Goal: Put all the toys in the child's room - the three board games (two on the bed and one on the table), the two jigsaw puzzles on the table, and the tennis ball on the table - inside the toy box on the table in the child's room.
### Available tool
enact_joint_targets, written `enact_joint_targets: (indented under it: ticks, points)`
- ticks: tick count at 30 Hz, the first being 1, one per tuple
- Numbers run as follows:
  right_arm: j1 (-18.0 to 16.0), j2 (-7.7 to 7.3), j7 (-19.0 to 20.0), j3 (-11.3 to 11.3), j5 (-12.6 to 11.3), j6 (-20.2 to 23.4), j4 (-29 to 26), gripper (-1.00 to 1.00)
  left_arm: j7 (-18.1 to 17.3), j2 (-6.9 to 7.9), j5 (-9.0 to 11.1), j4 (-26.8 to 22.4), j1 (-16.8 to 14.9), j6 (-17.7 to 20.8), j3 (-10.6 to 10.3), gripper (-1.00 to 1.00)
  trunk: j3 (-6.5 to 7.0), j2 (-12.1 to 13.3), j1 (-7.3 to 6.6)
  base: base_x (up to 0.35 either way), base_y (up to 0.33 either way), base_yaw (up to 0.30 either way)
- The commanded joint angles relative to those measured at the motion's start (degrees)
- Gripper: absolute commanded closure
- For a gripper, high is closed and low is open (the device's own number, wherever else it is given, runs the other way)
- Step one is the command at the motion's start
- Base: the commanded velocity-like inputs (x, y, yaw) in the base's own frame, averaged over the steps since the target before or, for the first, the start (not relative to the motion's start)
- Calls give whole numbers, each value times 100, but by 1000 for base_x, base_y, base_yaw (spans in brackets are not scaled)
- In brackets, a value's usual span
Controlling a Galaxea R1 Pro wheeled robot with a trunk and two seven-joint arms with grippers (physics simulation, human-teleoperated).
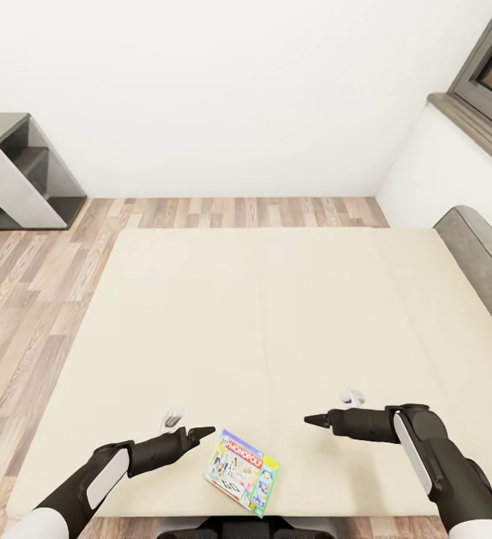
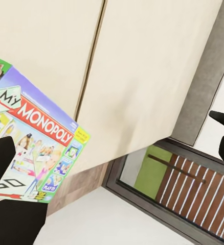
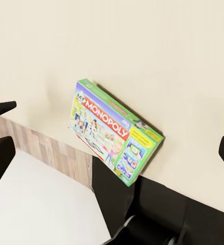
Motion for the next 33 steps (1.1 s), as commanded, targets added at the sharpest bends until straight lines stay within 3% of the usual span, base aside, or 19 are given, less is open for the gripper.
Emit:
enact_joint_targets:
  ticks: [1, 33]
  points:
    - [-3, 0, -18, -3, -49, 47, -2, -100, 6, 6, 61, -3, -4, 44, -26, -100, -16, -9, 3, 0, 0, 0]
    - [-153, 17, -91, 23, -26, 52, 104, -100, 48, -12, 80, 39, -128, 89, -9, -100, -310, -9, 3, 0, 0, 0]
